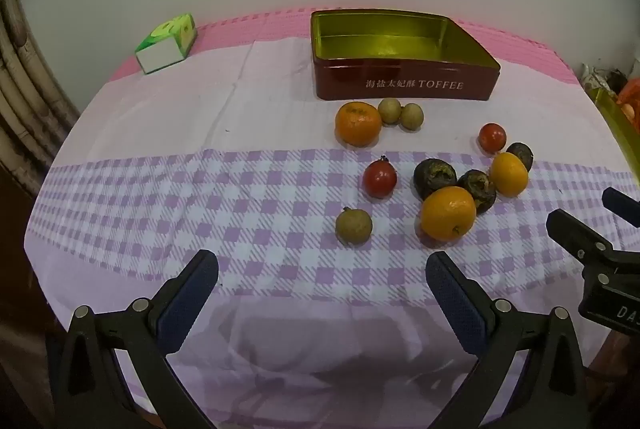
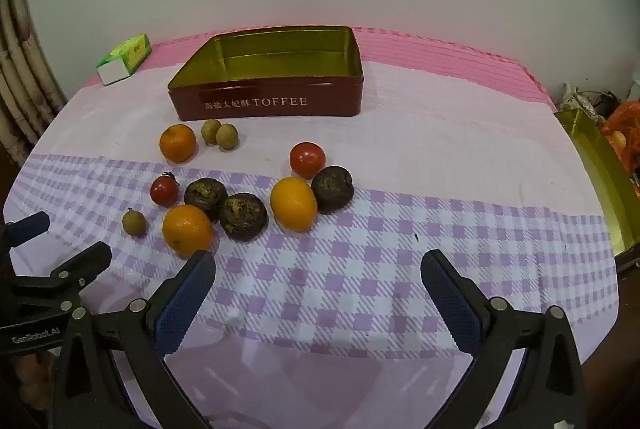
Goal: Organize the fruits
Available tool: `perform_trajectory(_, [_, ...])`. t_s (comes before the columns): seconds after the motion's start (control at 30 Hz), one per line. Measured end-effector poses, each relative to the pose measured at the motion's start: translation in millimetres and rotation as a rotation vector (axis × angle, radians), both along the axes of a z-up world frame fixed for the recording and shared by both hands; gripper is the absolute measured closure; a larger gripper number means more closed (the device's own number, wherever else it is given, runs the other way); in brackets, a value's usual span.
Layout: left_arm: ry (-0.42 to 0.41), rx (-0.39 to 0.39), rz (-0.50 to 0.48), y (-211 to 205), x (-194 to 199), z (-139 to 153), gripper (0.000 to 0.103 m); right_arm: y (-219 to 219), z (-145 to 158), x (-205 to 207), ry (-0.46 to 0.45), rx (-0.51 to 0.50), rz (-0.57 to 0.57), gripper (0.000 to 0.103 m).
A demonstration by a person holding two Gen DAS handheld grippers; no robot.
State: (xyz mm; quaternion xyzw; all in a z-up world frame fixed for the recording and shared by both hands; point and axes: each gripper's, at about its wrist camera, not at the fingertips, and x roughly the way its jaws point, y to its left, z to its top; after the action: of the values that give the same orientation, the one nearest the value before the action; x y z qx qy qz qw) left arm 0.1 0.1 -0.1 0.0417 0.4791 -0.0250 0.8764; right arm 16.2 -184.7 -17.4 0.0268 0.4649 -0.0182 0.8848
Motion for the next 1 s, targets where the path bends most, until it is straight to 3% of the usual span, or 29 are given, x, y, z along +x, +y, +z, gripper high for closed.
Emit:
perform_trajectory(0.3, [0.01, -0.003, 0.005, -1.6, -2.3, -3.2, 0.0, -3.8, 2.4, -1.9, 0.0, 0.002, 0.01, 0.006])
perform_trajectory(1.0, [0.023, -0.018, 0.01, 4.1, -2.6, -5.0, 0.0, 4.5, -5.6, 1.6, 0.018, -0.02, 0.05, 0.007])
